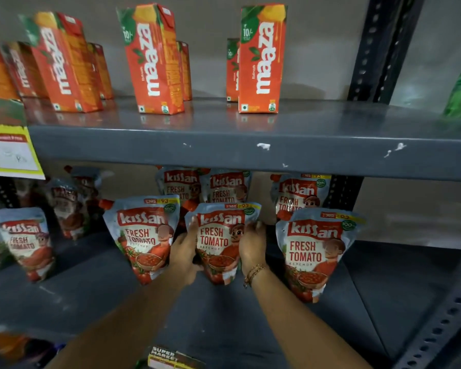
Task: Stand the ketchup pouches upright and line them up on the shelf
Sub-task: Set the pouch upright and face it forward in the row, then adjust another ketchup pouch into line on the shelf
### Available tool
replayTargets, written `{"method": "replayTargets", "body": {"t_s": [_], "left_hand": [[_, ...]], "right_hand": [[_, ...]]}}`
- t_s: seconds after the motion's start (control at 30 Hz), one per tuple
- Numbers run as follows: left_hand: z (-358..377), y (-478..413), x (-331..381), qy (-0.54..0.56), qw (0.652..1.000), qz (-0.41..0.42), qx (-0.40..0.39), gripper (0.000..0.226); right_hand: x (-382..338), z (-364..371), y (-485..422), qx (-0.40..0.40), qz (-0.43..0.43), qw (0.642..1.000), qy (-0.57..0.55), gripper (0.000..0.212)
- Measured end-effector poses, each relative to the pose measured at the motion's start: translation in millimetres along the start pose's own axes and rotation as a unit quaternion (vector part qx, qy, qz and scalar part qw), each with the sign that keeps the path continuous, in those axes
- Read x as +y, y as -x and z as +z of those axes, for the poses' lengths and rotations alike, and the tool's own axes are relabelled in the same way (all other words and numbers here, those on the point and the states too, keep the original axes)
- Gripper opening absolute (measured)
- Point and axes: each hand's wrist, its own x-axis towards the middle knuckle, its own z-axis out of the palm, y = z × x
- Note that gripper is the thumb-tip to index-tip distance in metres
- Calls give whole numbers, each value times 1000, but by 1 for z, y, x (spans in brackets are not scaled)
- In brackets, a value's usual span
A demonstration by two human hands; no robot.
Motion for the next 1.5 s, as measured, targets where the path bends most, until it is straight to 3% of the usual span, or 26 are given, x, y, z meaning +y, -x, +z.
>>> {"method": "replayTargets", "body": {"t_s": [0.13, 0.37, 0.5, 0.6, 0.67, 0.73, 0.8, 0.87, 0.93, 1.0, 1.07, 1.2, 1.33, 1.5], "left_hand": [[8, 7, 4, -7, 999, -30, -14, 77], [16, 11, 5, 10, 999, -35, -11, 69], [14, 13, 3, 9, 999, -40, -31, 70], [4, 15, -2, -19, 999, -18, -39, 68], [-5, 21, -10, -32, 998, 38, 32, 45], [-24, 23, -21, -29, 981, 86, 170, 39], [-49, 21, -17, -33, 944, 134, 298, 42], [-77, 9, -8, -36, 921, 143, 360, 55], [-92, 2, 7, -17, 944, 105, 311, 67], [-110, -10, 19, 17, 978, 96, 184, 70], [-126, -16, 39, 27, 994, 56, 92, 55], [-139, -32, 56, -6, 999, -27, 30, 37], [-139, -38, 58, -10, 999, -39, -8, 47], [-137, -45, 58, -8, 999, -42, -25, 57]], "right_hand": [[-1, 5, 2, 66, -5, 993, -99, 20], [-14, 3, 4, 68, 18, 986, -148, 24], [-12, -1, 8, 65, 20, 991, -119, 16], [8, 8, 7, 140, 75, 987, 16, 27], [19, 14, 19, 184, 154, 969, 53, 34], [29, 28, 39, 197, 216, 954, 66, 38], [43, 51, 54, 163, 169, 971, 49, 43], [53, 75, 65, 52, 73, 996, 26, 28], [52, 90, 68, -64, 27, 995, 74, 16], [54, 107, 62, -126, 29, 990, 64, 31], [54, 129, 61, -150, 66, 986, 13, 41], [49, 152, 57, -90, 83, 991, -52, 32], [46, 160, 49, -30, 78, 992, -98, 36], [43, 158, 46, -13, 79, 989, -123, 37]]}}
